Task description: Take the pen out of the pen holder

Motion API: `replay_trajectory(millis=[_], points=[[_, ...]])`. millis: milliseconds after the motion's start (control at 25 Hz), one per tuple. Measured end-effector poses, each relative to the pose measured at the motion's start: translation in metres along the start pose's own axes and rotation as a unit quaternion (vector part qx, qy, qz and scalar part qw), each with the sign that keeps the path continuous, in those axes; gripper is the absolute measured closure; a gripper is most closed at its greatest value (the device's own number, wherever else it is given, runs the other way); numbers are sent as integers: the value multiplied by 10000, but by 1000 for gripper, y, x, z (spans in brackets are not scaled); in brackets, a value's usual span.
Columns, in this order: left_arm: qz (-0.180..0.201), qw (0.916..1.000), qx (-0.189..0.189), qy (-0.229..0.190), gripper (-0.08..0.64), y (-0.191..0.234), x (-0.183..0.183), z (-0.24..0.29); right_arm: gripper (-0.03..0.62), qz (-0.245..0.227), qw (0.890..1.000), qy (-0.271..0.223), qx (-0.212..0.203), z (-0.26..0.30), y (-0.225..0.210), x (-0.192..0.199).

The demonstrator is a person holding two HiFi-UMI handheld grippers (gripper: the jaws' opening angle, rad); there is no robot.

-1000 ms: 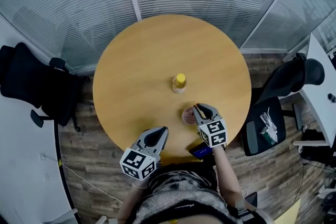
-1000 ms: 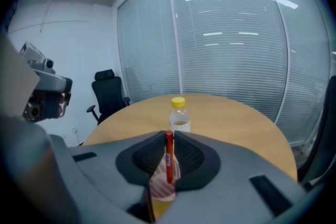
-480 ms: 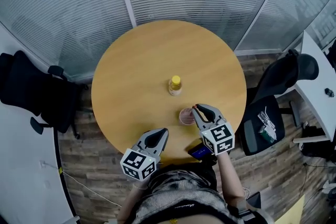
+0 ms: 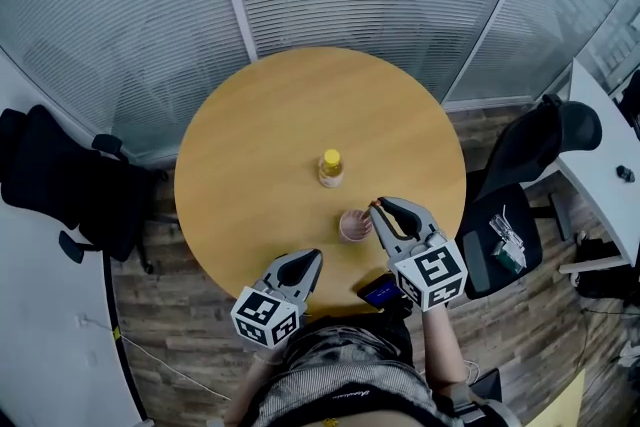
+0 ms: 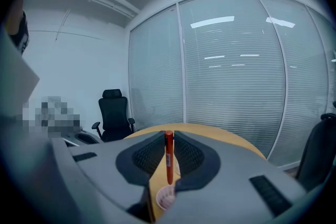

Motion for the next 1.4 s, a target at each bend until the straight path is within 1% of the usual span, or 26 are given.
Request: replay_trajectory(millis=[240, 1000, 1400], points=[[28, 10000, 28, 37, 555, -2, 1, -1, 528, 25, 9998, -170, -88, -10, 8, -10], [-26, 9999, 105, 49, 557, -4, 2, 1, 529, 71, 9999, -99, -100, -10, 9, -4], [25, 9999, 104, 125, 557, -7, 3, 3, 529, 53, 9999, -49, -128, -11, 9, -3]])
Point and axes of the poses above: the fingertips, and each gripper's own axes: z forward along the fingers, y to its left, x out of its underside, the point moved 1 cm from there along -z, backward along the fingers, and after that the axes turned 13 degrees about z, right-handed, at the moved point
